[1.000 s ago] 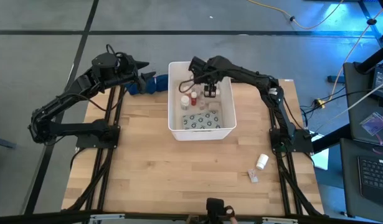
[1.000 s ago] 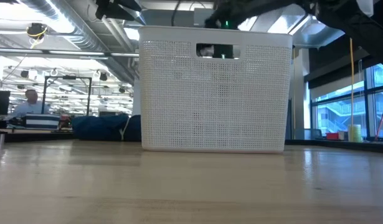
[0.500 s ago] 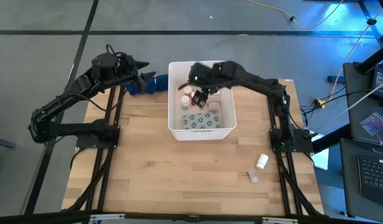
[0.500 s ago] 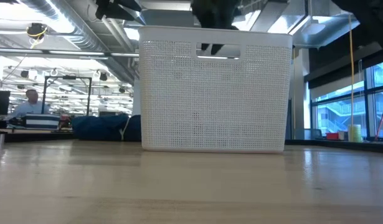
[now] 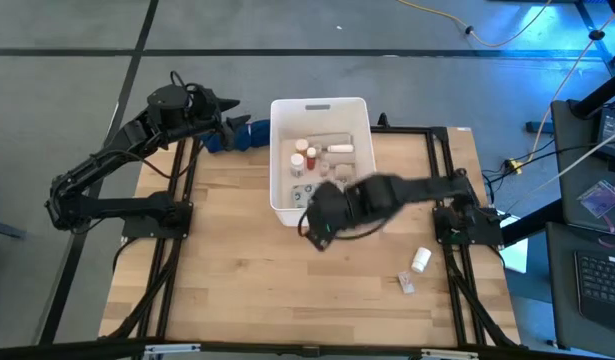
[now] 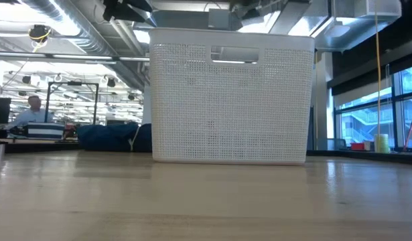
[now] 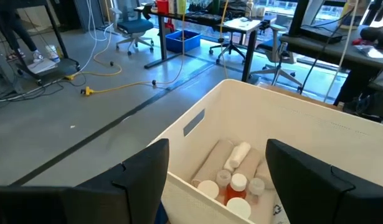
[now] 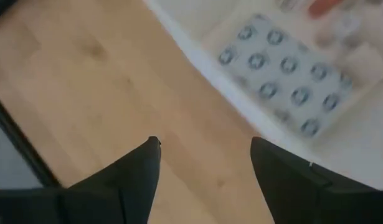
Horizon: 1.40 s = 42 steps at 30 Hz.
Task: Pick & place medical supplies in basket/bin
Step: Put the transparent medicine bottle into the bin
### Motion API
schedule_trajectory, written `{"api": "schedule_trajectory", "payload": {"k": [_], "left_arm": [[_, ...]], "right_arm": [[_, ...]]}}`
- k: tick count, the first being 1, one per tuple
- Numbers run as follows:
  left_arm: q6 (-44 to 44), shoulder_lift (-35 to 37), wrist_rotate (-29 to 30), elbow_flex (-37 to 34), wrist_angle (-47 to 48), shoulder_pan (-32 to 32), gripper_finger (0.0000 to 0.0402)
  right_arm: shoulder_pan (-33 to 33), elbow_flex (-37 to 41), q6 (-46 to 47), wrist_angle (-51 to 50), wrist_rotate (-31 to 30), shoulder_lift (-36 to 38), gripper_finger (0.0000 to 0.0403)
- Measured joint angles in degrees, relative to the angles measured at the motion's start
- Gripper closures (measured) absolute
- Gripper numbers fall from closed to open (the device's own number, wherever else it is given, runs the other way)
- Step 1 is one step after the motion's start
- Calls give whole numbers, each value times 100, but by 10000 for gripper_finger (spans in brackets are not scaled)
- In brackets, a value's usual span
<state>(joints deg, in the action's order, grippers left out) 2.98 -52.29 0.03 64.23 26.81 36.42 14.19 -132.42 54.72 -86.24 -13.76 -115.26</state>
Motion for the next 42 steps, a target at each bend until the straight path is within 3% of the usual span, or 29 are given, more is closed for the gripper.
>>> {"api": "schedule_trajectory", "payload": {"k": [3,8,18,22,27,36,42], "left_arm": [[53,0,0,0,0,0,142],[98,0,-61,0,1,0,142],[97,-9,-289,0,1,0,142],[94,-9,-274,0,-2,0,142],[88,-9,-271,0,-3,0,142],[372,-11,-267,0,-4,0,142],[374,-63,-262,-2,-8,0,142]], "right_arm": [[556,0,1133,-290,-422,0,154],[1346,262,2915,-387,-437,-3,154],[2705,2139,5981,-375,-232,70,154],[3381,2615,7421,-392,-476,198,154],[3882,3087,7808,-386,-72,168,154],[4369,4429,7822,-182,-248,155,154],[4653,5329,7797,1192,-599,155,154]]}}
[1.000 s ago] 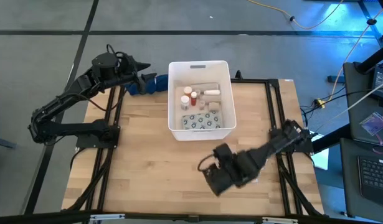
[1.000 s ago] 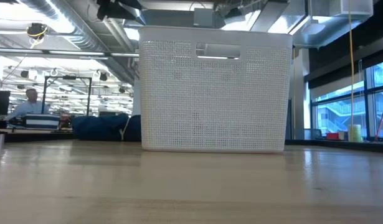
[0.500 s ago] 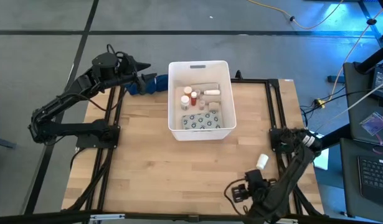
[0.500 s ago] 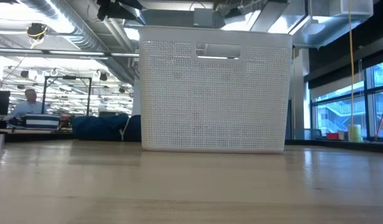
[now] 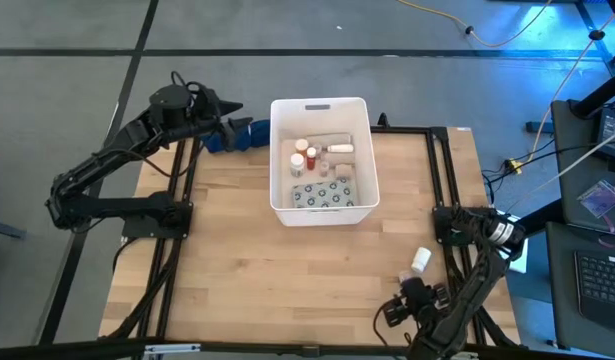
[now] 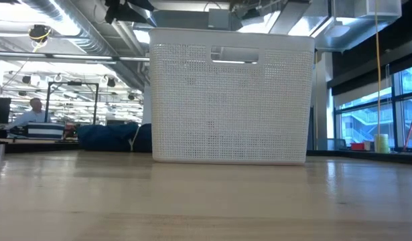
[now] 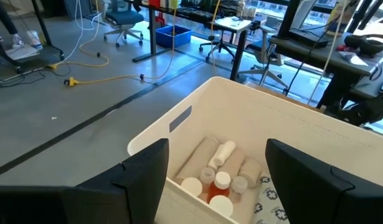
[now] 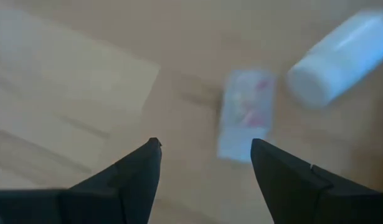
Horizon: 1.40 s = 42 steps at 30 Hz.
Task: Pick & place medical supplies in basket/bin
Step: Put the transparent medicine bottle into the bin
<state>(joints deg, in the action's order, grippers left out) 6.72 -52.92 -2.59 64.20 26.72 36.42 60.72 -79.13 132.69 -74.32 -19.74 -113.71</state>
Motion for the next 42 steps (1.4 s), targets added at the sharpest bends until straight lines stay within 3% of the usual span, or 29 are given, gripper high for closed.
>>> {"api": "schedule_trajectory", "payload": {"k": [3,13,18,38,42], "left_arm": [[1,-29,-39,1,2,0,142],[2,-140,-46,1,6,0,142],[4,-240,-44,0,4,0,142],[462,-1305,-12,0,5,0,142],[710,-1583,-701,0,2,-28,142]], "right_arm": [[49,360,-80,469,-146,-2,154],[65,558,-86,382,-196,4,154],[102,1042,-119,1137,-347,2,154],[276,2210,-1217,2259,-2258,12,154],[236,2227,-1263,2329,-2372,2,154]]}}
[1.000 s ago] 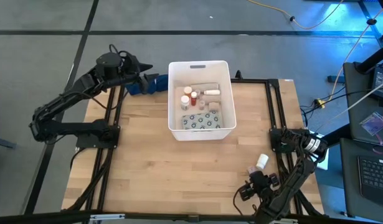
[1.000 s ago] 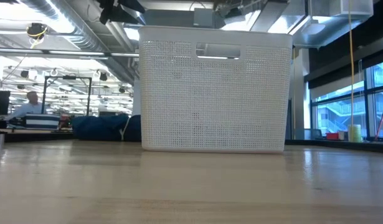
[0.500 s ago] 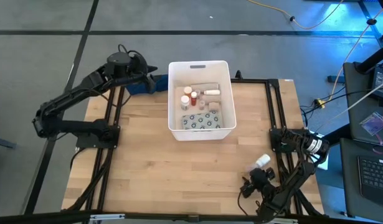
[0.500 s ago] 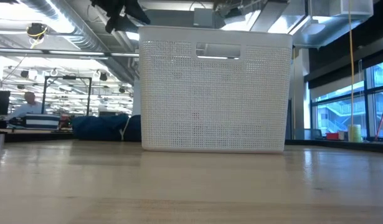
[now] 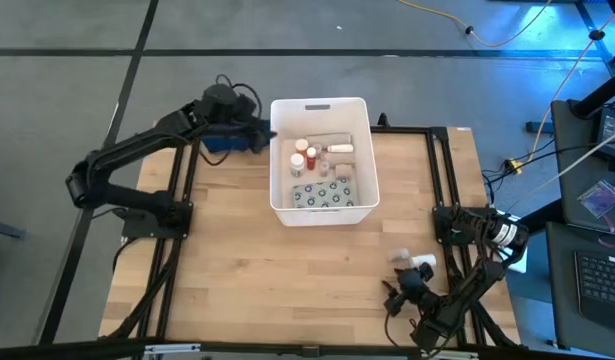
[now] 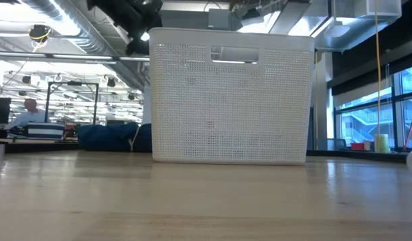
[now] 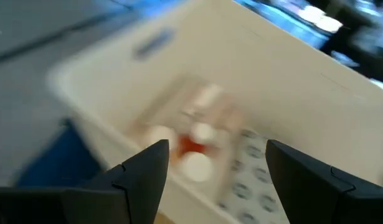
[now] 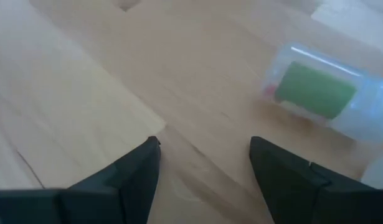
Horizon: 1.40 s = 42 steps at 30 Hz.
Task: Pick & place medical supplies in basket/bin
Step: Put the transparent medicine bottle into the bin
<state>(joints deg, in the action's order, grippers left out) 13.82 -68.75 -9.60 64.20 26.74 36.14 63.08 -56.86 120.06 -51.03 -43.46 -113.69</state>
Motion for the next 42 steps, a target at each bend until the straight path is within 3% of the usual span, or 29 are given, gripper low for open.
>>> {"api": "schedule_trajectory", "payload": {"k": [5,11,15,20,27,42], "left_arm": [[-1,-207,-930,0,-754,-492,142],[-390,-70,-349,311,-1403,-1109,142],[-765,112,-157,549,-1376,-1304,142],[-861,312,-191,625,-1367,-1438,142],[-860,376,-200,625,-1245,-1440,142],[-860,376,-213,623,-976,-1440,142]], "right_arm": [[-36,-459,-31,-114,-55,96,154],[-29,-1185,-148,-1690,-10,861,154],[-70,-1219,-505,-1962,466,1848,154],[-480,-1219,-1793,-2310,1371,3021,154],[-831,-1219,-2549,-2395,1392,4165,154],[-1048,-1219,-2925,-3348,1463,4258,154]]}}
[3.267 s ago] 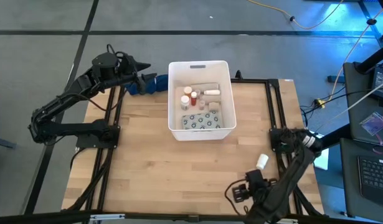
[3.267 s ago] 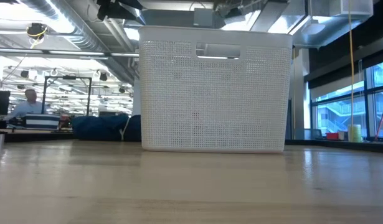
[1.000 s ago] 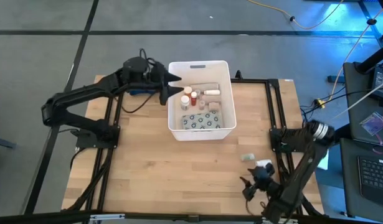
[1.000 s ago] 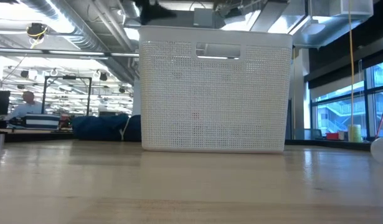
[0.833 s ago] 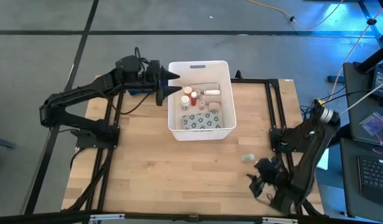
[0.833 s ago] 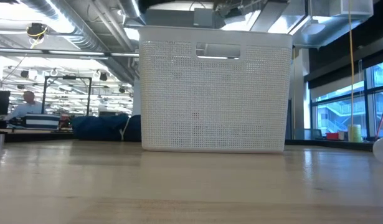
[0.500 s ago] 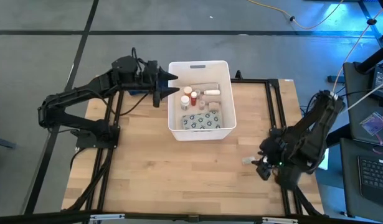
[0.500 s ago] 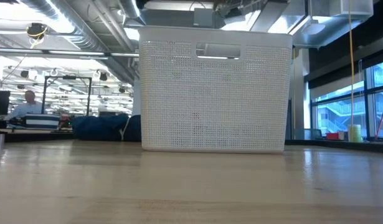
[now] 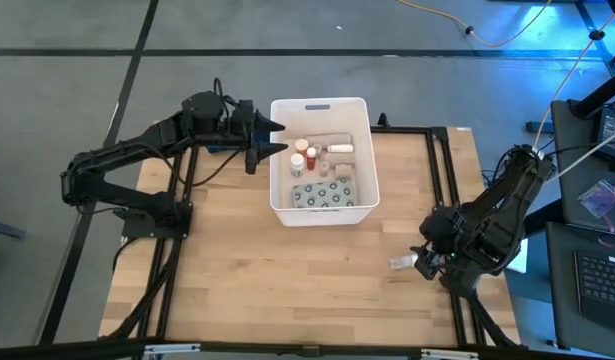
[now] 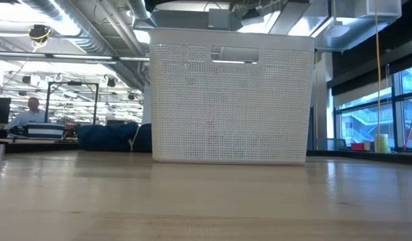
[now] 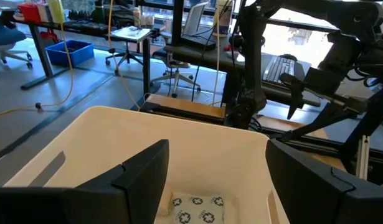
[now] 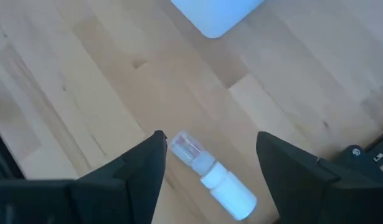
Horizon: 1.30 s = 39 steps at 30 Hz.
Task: Pick & place medical supplies in basket/bin
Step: Put the transparent medicine bottle into the bin
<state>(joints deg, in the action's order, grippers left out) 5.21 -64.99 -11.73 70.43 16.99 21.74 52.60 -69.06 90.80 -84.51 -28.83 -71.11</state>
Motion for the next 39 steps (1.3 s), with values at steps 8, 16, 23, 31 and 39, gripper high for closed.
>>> {"api": "schedule_trajectory", "payload": {"k": [8,16,23,31,39], "left_arm": [[53,0,2,-1,-1,0,142],[149,0,4,-2,-1,0,142],[152,0,7,-2,-3,0,142],[170,0,7,-2,40,0,142],[170,-2,7,-9,169,0,142]], "right_arm": [[-3,0,23,206,-97,-1,154],[-304,0,-297,311,581,-62,105],[-341,0,-1981,577,608,-508,19],[-352,-2,-2533,862,714,-1240,11],[-664,131,-3622,1077,1238,-1655,31]]}}
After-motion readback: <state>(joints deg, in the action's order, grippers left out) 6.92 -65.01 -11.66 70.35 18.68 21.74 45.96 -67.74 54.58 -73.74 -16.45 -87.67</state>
